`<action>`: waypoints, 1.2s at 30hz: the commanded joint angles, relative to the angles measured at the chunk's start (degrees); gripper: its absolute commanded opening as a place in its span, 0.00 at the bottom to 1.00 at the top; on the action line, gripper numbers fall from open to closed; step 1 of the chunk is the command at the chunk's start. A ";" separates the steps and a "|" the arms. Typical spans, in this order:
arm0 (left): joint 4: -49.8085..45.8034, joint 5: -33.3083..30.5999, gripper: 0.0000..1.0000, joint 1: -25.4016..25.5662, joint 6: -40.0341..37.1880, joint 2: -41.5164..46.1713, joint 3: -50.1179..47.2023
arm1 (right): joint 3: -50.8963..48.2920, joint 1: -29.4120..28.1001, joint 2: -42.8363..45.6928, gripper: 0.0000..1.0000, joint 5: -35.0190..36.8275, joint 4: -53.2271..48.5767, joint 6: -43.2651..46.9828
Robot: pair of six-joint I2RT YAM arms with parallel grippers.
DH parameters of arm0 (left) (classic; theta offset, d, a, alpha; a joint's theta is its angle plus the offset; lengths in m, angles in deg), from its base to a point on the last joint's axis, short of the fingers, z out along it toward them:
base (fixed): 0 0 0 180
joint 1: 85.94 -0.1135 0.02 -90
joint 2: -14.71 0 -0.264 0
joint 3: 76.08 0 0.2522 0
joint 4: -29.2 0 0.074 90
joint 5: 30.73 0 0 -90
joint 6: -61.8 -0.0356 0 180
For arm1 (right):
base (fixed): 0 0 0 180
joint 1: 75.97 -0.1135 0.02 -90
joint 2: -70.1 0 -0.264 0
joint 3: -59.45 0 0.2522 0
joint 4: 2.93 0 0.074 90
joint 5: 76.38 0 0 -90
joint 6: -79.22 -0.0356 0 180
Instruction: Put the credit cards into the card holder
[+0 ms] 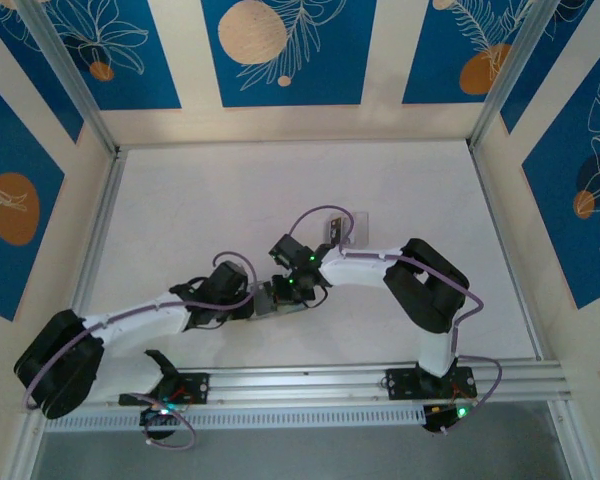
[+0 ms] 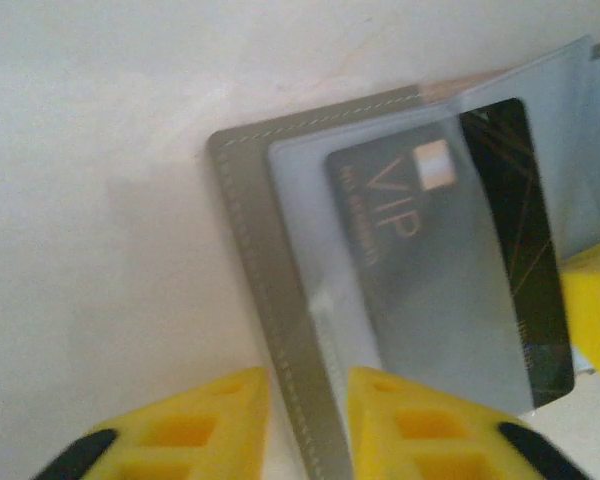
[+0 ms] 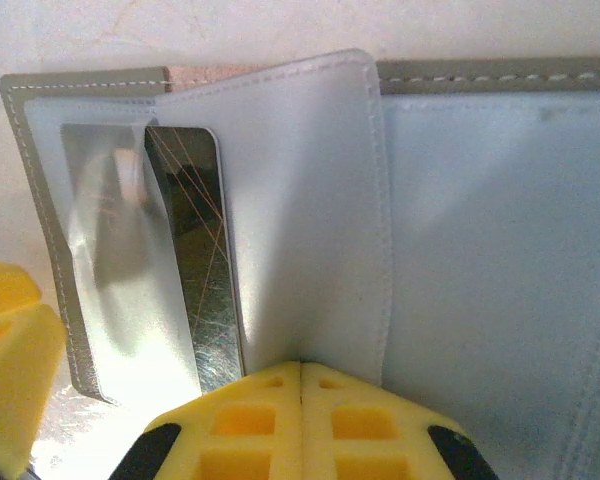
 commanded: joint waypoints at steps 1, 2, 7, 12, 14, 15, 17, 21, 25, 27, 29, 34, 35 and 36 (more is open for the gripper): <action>-4.58 -1.68 0.19 -0.62 1.30 1.78 -1.63 | -0.56 0.20 -3.51 0.00 1.40 0.11 -0.51; -4.18 -1.47 0.19 -0.74 1.05 1.72 -1.75 | -0.51 0.15 -3.48 0.00 1.39 0.02 -0.44; -1.84 -0.53 0.16 -0.83 -1.14 -1.84 -0.99 | 0.89 -0.26 -2.73 0.00 2.03 -1.30 0.85; 1.55 1.65 0.15 -0.71 -2.16 -7.32 -0.18 | 4.28 -1.16 -3.37 0.00 3.56 -4.47 2.72; 2.58 1.92 0.15 -0.58 -2.24 -8.56 -0.17 | 5.68 -1.54 -4.16 0.00 3.50 -5.22 3.45; 3.05 2.10 0.15 -0.54 -2.19 -9.08 -0.17 | 6.50 -1.81 -4.52 0.00 3.50 -5.68 3.75; 3.51 2.15 0.15 -0.33 -2.26 -9.80 -0.02 | 7.92 -2.32 -5.22 0.00 3.41 -6.45 4.36; 4.37 2.18 0.15 0.07 -2.17 -10.76 0.13 | 10.69 -3.60 -6.19 0.00 3.24 -7.71 5.70; 5.17 2.37 0.15 0.33 -2.08 -11.64 0.57 | 12.40 -4.89 -7.37 0.01 2.41 -7.80 6.82; 5.52 2.48 0.15 0.46 -2.08 -12.09 0.86 | 11.48 -4.98 -7.39 0.02 0.08 -5.32 6.94; 5.77 2.59 0.15 0.52 -2.08 -12.52 1.19 | 10.57 -4.92 -7.20 0.03 -1.30 -2.74 6.67; 5.81 2.55 0.16 0.71 -2.20 -12.94 1.49 | 7.34 -3.55 -4.65 0.09 -1.18 1.20 5.99; 5.36 2.35 0.16 0.68 -2.17 -12.83 1.58 | 7.36 -3.18 -3.97 0.11 0.26 0.08 5.85; 4.82 1.88 0.16 0.66 -2.11 -12.38 1.52 | 7.89 -3.06 -3.13 0.14 2.22 -1.93 5.87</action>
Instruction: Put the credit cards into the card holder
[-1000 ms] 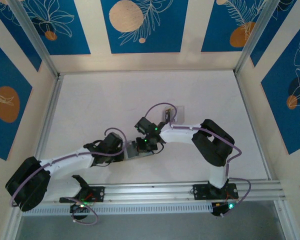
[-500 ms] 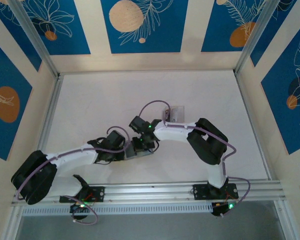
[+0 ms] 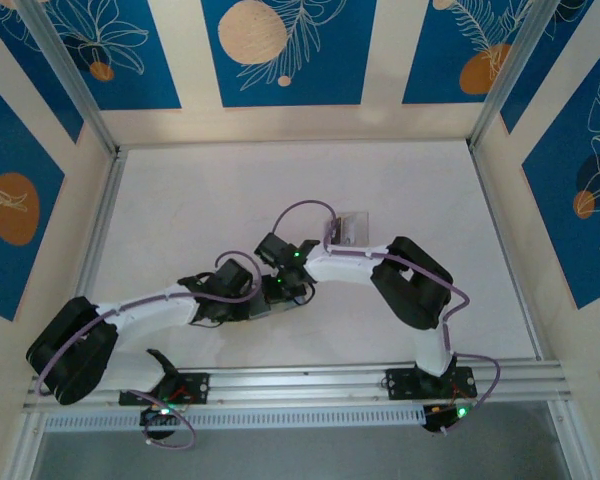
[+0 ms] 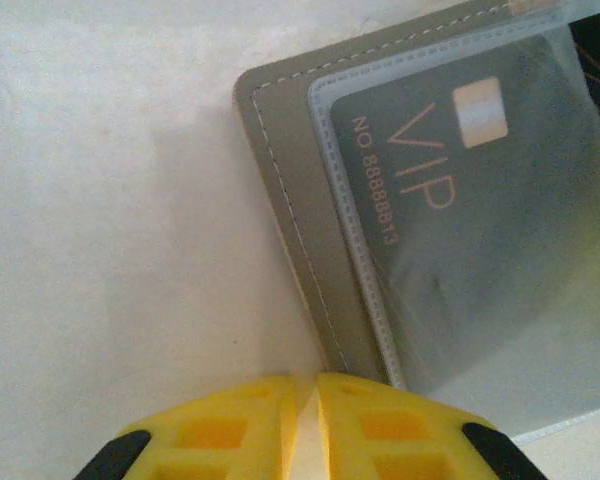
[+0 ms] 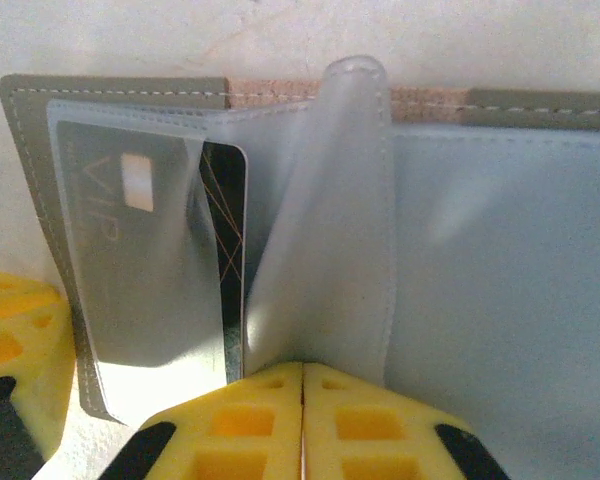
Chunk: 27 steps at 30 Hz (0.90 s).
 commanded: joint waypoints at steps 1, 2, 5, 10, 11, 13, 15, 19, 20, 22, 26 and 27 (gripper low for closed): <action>9.52 1.58 0.15 0.87 -0.49 -4.44 -2.24 | 0.31 -0.47 2.07 0.16 0.85 1.14 0.35; 9.06 1.25 0.16 0.85 -0.44 -3.82 -2.34 | 1.49 -0.53 2.30 0.17 2.91 -1.48 0.45; 6.83 -0.16 0.16 0.82 -0.31 -1.80 -2.10 | 5.51 -0.37 1.79 0.16 9.37 -10.11 0.28; 3.80 -1.41 0.16 -0.08 -0.09 2.10 -1.63 | 6.20 0.43 2.57 0.06 10.00 -10.94 0.99; 3.30 -1.54 0.16 -0.28 -0.08 2.75 -1.50 | 6.34 0.44 2.73 0.04 9.79 -10.59 1.35; 2.56 -1.18 0.16 -1.24 -0.35 4.16 -1.21 | 6.37 0.54 2.91 0.03 8.26 -8.90 2.23; 2.33 -0.15 0.17 -2.69 -0.68 4.99 -1.01 | 7.31 0.78 2.12 0.02 7.20 -8.38 2.86; 2.08 1.30 0.17 -5.54 -1.79 5.58 -0.03 | 8.96 1.61 -0.33 0.02 5.45 -7.72 3.68; 1.96 1.37 0.17 -5.97 -2.06 5.40 0.23 | 9.40 1.76 -0.81 0.02 4.95 -7.58 3.79; 1.98 1.53 0.17 -6.52 -2.64 4.77 0.80 | 10.30 2.10 -1.98 0.02 4.58 -7.65 4.12; 2.94 1.69 0.17 -7.08 -3.40 2.36 1.10 | 12.09 2.52 -4.26 0.01 4.36 -8.14 4.40; 3.43 1.92 0.17 -7.19 -3.47 1.76 0.97 | 12.39 2.51 -4.74 0.02 4.36 -8.27 4.41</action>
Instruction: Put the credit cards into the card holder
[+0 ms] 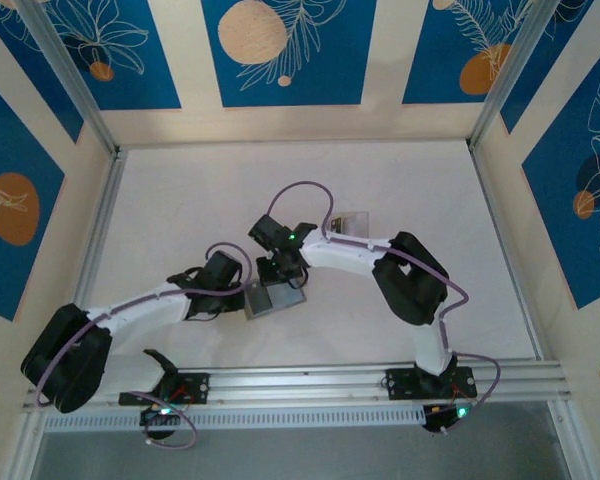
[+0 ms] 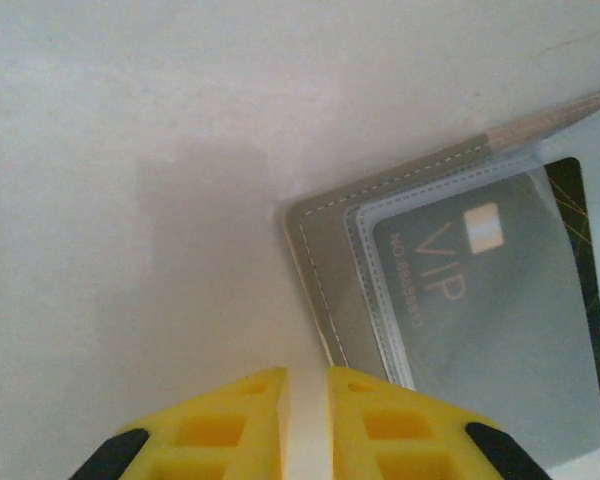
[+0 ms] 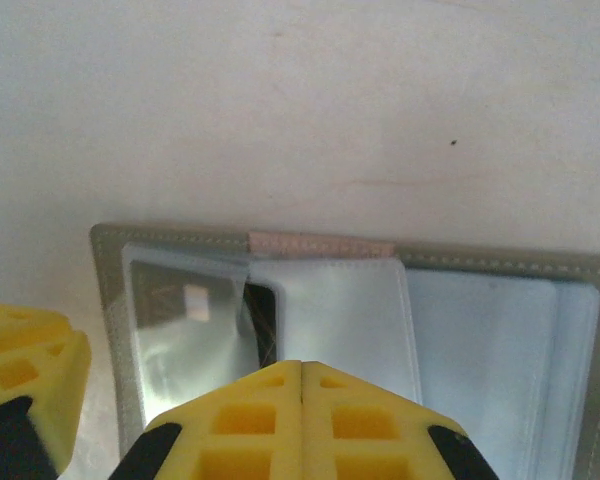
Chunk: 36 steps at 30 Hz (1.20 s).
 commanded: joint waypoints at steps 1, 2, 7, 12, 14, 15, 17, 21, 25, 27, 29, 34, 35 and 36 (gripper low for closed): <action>1.23 1.25 0.17 -0.69 -1.70 -2.06 1.19 | 1.95 0.27 -2.40 0.02 -1.44 -1.04 1.11; 1.66 1.33 0.17 -0.68 -1.78 -2.61 1.11 | 2.17 0.29 -2.83 0.01 -1.35 -1.14 1.02; 3.75 1.90 0.17 -0.68 -1.75 -4.70 0.66 | 2.69 0.28 -4.48 0.01 -2.55 -0.65 1.11; 5.36 2.42 0.16 -0.68 -2.26 -7.16 0.72 | 3.19 -0.59 -4.18 0.01 -5.63 0.96 1.55; 6.20 2.81 0.16 -0.69 -2.43 -8.24 0.89 | 3.53 -1.00 -4.09 0.01 -7.14 1.43 1.46; 6.60 3.00 0.16 -0.68 -2.47 -8.80 1.07 | 3.82 -1.30 -4.09 0.01 -7.76 1.59 1.38; 7.11 3.39 0.16 -0.59 -2.41 -9.67 1.46 | 3.91 -1.62 -3.93 0.01 -8.78 1.90 0.96; 7.64 3.53 0.16 -0.46 -2.41 -10.40 1.88 | 1.68 -1.27 -2.77 0.02 -11.58 4.47 -0.01; 7.89 3.71 0.16 -0.41 -2.47 -10.61 2.08 | 1.31 -0.42 -2.88 0.03 -10.24 3.05 0.26; 8.15 3.97 0.16 -0.42 -2.55 -10.61 2.00 | 1.57 -0.30 -2.70 0.04 -8.46 1.74 1.08; 8.26 4.08 0.16 -0.41 -2.58 -10.85 2.02 | 1.18 0.09 -1.91 0.05 -7.84 1.46 1.41; 8.08 3.37 0.16 -0.46 -2.21 -11.00 1.75 | 0.63 1.08 2.03 0.08 -2.55 -1.57 2.88; 8.06 3.36 0.16 -0.42 -2.23 -11.18 1.67 | 0.64 1.15 2.65 0.08 -1.29 -2.49 3.23; 8.16 3.36 0.16 -0.44 -2.22 -11.35 1.55 | 0.70 1.14 3.08 0.09 0.12 -3.47 3.62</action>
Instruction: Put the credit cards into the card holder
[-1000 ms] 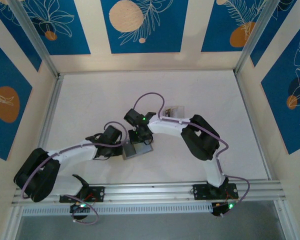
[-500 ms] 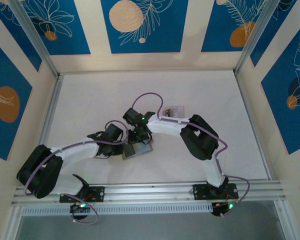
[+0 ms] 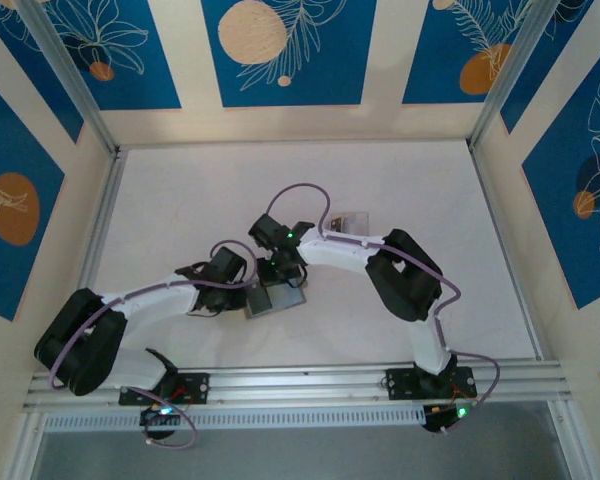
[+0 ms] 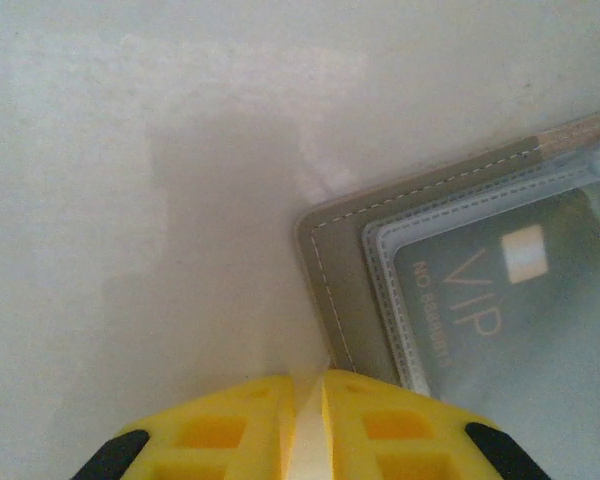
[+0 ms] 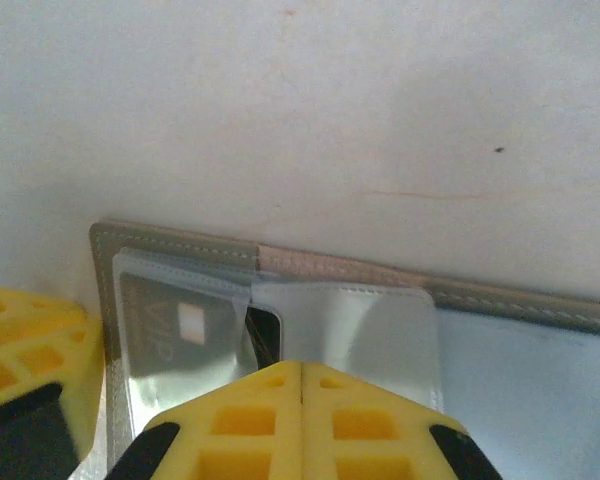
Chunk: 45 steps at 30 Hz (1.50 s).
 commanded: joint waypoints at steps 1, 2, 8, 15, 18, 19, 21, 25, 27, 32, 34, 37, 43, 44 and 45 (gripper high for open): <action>9.08 2.81 0.16 -0.05 -0.97 -4.85 -1.31 | -0.35 0.49 4.67 0.09 4.21 -3.83 2.24; 9.26 2.85 0.16 -0.05 -0.93 -5.01 -1.47 | -0.49 0.72 4.79 0.09 5.12 -4.52 2.43; 9.73 3.12 0.16 -0.05 -0.96 -5.47 -1.80 | -1.78 2.28 2.80 0.08 5.35 -4.56 2.72; 9.09 2.88 0.16 -0.04 -1.19 -5.04 -1.75 | -5.30 2.90 2.79 0.24 -2.33 -0.03 1.67; 9.23 3.02 0.16 -0.05 -1.15 -5.30 -1.72 | -7.49 3.45 3.90 0.28 -4.93 1.80 1.16; 9.31 3.03 0.16 -0.10 -1.20 -5.44 -1.79 | -7.76 3.45 3.92 0.29 -5.22 1.86 1.16; 9.45 3.04 0.16 -0.04 -1.17 -5.57 -1.79 | -8.39 3.45 3.93 0.29 -5.92 2.23 1.25; 9.54 3.12 0.16 -0.07 -1.22 -5.77 -1.88 | -9.67 3.36 4.38 0.29 -8.14 3.72 1.09; 9.70 3.20 0.16 -0.04 -1.20 -5.88 -1.97 | -10.09 3.47 4.68 0.29 -8.85 4.26 1.03; 9.85 3.29 0.16 -0.04 -1.23 -6.05 -1.88 | -11.16 4.11 5.82 0.29 -11.57 5.73 0.65; 9.91 3.29 0.16 -0.09 -1.18 -6.18 -1.95 | -12.19 4.66 6.65 0.29 -13.61 7.03 0.18; 10.28 3.47 0.16 -0.06 -1.13 -6.45 -2.12 | -13.81 5.76 8.06 0.29 -15.65 8.68 -0.49; 10.62 3.65 0.16 0.00 -1.03 -6.78 -2.23 | -15.28 6.87 9.36 0.29 -18.11 10.07 -0.86; 10.63 3.71 0.16 -0.02 -0.96 -6.80 -2.23 | -15.28 6.89 9.28 0.28 -18.15 10.07 -0.86; 10.67 3.72 0.16 0.00 -0.96 -6.80 -2.23 | -15.28 6.91 9.11 0.28 -18.28 10.16 -0.86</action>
